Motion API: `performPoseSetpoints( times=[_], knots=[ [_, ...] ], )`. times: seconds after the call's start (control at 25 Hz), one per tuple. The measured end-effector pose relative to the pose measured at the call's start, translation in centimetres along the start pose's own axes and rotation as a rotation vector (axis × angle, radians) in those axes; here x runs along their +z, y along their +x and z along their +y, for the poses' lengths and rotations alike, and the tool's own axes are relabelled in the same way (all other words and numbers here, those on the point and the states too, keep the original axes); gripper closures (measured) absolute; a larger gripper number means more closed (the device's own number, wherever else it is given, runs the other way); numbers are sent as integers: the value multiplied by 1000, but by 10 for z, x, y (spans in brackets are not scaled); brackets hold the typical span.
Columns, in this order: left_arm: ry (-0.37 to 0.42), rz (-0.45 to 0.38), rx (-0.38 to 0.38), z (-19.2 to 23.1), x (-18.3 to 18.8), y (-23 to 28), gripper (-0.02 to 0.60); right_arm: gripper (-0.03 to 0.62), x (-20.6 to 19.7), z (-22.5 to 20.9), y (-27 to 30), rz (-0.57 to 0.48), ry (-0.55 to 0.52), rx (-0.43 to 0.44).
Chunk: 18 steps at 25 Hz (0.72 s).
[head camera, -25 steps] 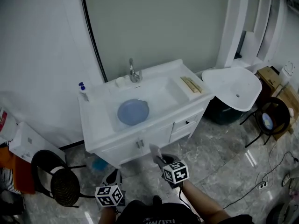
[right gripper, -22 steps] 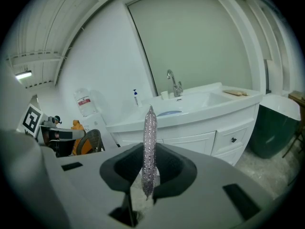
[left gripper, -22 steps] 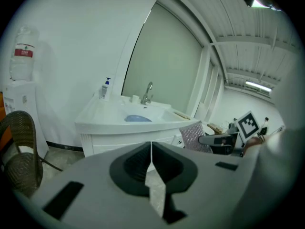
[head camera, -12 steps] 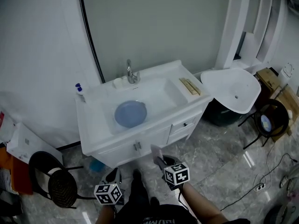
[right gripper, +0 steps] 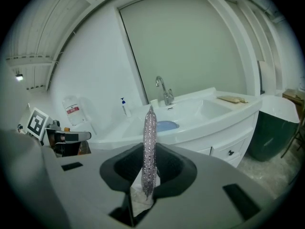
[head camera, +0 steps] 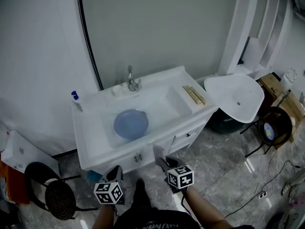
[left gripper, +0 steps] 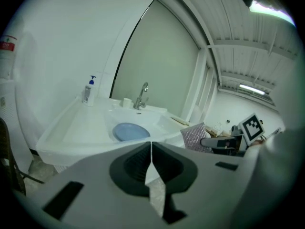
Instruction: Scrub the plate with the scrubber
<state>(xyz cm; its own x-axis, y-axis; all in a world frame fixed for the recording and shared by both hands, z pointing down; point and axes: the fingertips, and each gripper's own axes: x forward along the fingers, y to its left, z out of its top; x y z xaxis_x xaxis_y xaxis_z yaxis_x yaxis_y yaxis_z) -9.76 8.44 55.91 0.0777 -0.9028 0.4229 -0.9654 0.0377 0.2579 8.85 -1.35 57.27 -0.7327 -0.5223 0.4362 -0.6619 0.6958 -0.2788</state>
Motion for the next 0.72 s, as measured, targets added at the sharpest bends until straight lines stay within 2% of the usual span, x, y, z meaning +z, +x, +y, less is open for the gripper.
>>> performPoseSetpoints(
  times=[0.2,0.48,0.72],
  knots=[
    [-14,-17,-20,21,33,38,560,517,40,-19,34,-20,-6,-32],
    [9,-10,-63,52,78,95,560,517,99,-34,82,-71,-21,-80],
    [-27,45,-97,76,87,135,560,517,119,-43,123,-38,-29,-125]
  ],
)
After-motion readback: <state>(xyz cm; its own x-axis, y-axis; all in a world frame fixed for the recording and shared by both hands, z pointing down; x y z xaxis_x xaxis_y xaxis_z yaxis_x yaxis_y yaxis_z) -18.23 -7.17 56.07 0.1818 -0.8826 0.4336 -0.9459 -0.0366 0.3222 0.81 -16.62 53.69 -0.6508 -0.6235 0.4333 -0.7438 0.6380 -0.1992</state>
